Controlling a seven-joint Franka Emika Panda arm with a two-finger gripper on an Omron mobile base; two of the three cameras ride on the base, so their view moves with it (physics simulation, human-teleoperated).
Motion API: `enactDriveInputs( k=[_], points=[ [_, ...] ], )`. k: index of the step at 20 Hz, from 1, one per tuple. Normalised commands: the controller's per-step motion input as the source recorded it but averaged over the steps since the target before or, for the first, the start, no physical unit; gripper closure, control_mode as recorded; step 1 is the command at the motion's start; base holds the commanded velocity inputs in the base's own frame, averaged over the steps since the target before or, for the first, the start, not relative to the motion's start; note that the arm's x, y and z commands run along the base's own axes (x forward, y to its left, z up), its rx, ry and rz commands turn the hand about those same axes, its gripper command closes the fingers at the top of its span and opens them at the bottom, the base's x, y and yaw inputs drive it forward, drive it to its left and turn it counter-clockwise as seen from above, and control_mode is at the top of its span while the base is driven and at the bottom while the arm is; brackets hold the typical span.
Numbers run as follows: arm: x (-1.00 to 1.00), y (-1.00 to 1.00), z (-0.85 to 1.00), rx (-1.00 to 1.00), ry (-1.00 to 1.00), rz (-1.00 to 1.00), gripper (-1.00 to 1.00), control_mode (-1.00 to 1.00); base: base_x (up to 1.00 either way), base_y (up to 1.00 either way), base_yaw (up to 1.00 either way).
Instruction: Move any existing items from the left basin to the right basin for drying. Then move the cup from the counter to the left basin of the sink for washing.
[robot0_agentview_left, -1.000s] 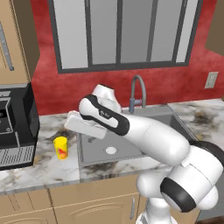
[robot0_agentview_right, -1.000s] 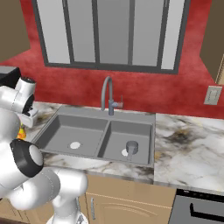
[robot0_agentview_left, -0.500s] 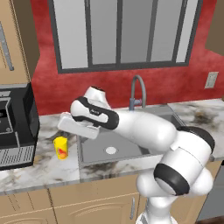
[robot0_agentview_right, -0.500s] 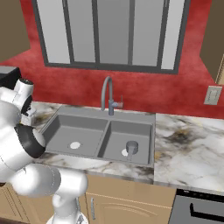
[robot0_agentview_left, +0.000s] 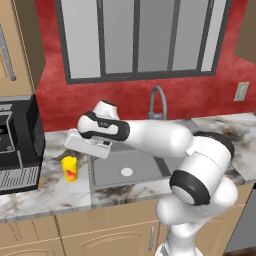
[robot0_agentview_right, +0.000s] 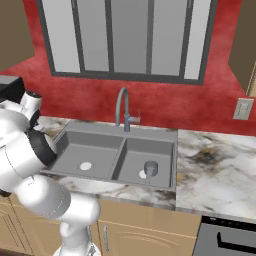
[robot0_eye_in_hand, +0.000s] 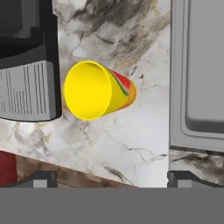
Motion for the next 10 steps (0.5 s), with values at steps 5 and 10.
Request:
enactDriveInputs(
  k=[5, 10],
  points=[
    [0.09, 0.02, -0.29, 0.00, 0.00, 0.00, -1.00, -1.00, 0.00, 0.00, 0.00],
    [0.09, 0.04, -0.30, 0.00, 0.00, 0.00, -1.00, -1.00, 0.00, 0.00, 0.00]
  ],
)
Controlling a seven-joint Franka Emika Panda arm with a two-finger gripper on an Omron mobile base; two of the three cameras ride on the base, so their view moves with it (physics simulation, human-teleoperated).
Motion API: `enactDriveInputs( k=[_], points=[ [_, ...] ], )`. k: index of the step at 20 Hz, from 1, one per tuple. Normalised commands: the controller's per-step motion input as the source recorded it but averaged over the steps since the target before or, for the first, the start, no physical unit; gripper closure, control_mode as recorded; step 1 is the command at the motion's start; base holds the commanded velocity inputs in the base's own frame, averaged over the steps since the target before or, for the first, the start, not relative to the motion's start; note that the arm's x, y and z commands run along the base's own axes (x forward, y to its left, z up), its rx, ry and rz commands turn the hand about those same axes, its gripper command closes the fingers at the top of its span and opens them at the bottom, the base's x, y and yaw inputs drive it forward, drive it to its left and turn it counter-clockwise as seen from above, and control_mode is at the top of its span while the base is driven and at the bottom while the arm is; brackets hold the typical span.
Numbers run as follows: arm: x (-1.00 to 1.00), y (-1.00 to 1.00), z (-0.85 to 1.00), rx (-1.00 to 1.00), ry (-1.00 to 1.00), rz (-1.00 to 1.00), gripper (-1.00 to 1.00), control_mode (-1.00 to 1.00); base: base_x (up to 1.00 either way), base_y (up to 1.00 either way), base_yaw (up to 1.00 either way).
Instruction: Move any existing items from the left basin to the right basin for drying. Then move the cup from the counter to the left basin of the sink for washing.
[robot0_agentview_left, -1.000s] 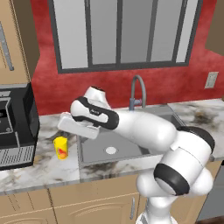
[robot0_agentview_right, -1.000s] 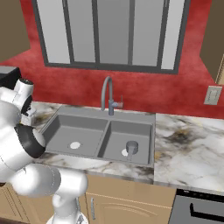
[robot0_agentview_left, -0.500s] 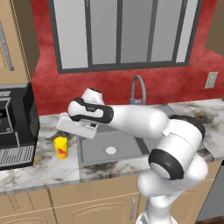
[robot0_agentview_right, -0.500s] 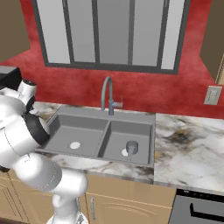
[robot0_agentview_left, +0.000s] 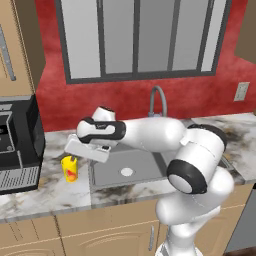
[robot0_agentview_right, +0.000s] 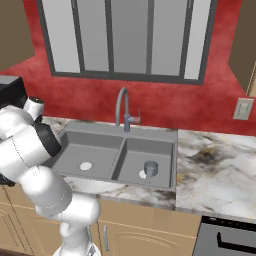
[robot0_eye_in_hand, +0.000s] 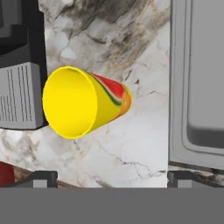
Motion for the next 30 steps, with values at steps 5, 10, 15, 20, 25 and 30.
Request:
enactDriveInputs(
  k=[5, 10, 15, 20, 25, 30],
  points=[
    [0.18, 0.12, -0.14, 0.00, 0.00, 0.00, -1.00, -1.00, 0.00, 0.00, 0.00],
    [0.09, 0.08, -0.01, 0.00, 0.00, 0.00, -1.00, -1.00, 0.00, 0.00, 0.00],
    [0.08, 0.04, -0.01, 0.00, 0.00, 0.00, -1.00, -1.00, 0.00, 0.00, 0.00],
    [0.12, 0.00, -0.11, 0.00, 0.00, 0.00, -1.00, -1.00, 0.00, 0.00, 0.00],
    [0.18, 0.05, -0.14, 0.00, 0.00, 0.00, -1.00, -1.00, 0.00, 0.00, 0.00],
    [0.15, 0.11, -0.07, 0.00, 0.00, 0.00, -1.00, -1.00, 0.00, 0.00, 0.00]
  ],
)
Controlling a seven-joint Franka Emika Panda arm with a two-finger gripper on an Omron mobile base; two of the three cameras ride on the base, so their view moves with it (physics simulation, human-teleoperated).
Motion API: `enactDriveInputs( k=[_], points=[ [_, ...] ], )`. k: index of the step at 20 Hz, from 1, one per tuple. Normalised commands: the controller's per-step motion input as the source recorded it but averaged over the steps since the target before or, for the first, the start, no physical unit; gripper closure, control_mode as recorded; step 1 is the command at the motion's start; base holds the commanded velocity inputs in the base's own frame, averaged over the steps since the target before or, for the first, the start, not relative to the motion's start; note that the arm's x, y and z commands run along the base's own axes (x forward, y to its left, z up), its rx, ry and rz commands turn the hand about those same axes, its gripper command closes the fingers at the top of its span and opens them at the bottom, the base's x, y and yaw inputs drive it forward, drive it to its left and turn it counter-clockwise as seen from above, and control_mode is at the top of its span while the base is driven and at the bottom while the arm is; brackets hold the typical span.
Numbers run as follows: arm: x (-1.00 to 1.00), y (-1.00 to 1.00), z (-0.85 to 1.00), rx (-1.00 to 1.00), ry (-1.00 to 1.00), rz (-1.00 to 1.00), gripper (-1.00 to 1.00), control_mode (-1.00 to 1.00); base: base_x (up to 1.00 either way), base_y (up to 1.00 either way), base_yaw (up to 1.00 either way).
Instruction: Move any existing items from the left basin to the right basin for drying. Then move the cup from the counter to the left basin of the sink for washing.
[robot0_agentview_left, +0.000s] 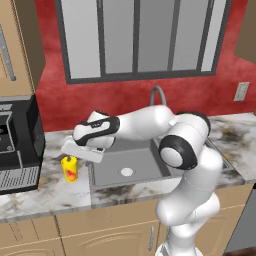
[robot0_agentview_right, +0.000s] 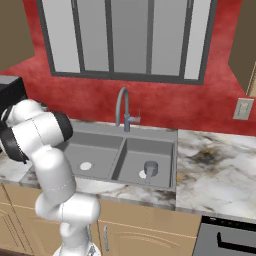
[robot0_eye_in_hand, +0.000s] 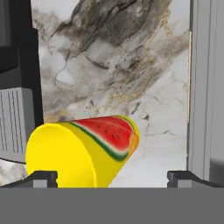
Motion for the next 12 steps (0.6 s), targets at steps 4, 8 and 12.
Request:
enactDriveInputs(
  k=[4, 8, 12],
  points=[
    [0.12, 0.08, -0.08, 0.00, 0.00, 0.00, -1.00, -1.00, 0.00, 0.00, 0.00],
    [0.04, 0.03, -0.08, 0.00, 0.00, 0.00, -1.00, -1.00, 0.00, 0.00, 0.00],
    [0.02, 0.00, -0.09, 0.00, 0.00, 0.00, -1.00, -1.00, 0.00, 0.00, 0.00]
  ],
)
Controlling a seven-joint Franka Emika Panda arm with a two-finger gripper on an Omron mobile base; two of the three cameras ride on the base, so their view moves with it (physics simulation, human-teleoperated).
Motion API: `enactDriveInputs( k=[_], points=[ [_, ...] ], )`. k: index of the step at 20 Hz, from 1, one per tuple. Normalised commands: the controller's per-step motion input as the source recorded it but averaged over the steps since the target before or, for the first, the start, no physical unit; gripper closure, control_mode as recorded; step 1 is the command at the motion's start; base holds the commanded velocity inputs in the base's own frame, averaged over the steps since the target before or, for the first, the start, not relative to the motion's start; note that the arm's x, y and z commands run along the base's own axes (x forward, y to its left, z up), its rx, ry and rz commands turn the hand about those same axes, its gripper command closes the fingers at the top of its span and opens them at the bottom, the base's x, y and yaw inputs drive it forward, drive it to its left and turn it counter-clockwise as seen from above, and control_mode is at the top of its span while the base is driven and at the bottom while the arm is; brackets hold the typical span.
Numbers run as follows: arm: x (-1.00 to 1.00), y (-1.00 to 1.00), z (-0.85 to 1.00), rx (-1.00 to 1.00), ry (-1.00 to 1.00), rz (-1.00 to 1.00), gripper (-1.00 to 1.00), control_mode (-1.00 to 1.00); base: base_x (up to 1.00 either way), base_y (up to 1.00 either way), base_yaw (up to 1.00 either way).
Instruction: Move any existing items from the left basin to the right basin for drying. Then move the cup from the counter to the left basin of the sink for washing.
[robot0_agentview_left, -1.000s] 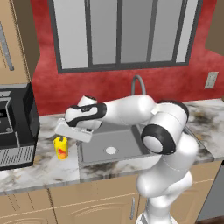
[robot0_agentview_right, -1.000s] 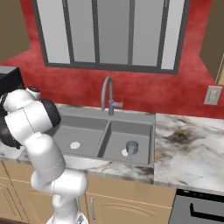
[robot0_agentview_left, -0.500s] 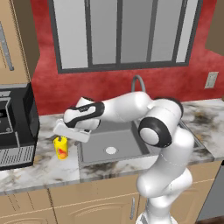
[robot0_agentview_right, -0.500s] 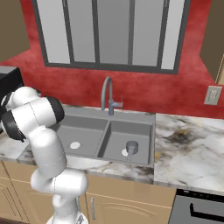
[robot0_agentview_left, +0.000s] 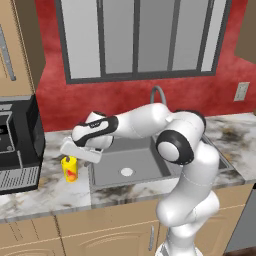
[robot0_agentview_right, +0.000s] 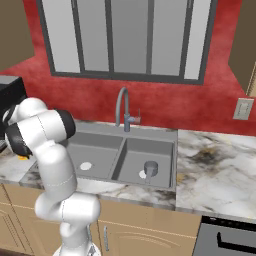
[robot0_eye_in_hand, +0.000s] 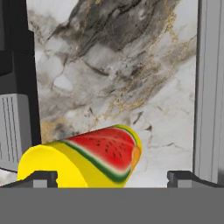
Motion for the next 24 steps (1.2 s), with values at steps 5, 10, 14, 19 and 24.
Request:
enactDriveInputs(
  k=[5, 10, 14, 19, 24],
  points=[
    [0.00, 0.01, -0.11, 0.00, 0.00, 0.00, -1.00, -1.00, 0.00, 0.00, 0.00],
    [0.00, 0.01, -0.09, 0.00, 0.00, 0.00, 1.00, -1.00, 0.00, 0.00, 0.00],
    [0.00, 0.00, -0.05, 0.00, 0.00, 0.00, 1.00, -1.00, 0.00, 0.00, 0.00],
    [0.00, 0.00, -0.01, 0.00, 0.00, -0.01, 1.00, -1.00, 0.00, 0.00, 0.00],
    [0.00, 0.00, 0.01, 0.00, 0.00, -0.01, 1.00, -1.00, 0.00, 0.00, 0.00]
  ],
)
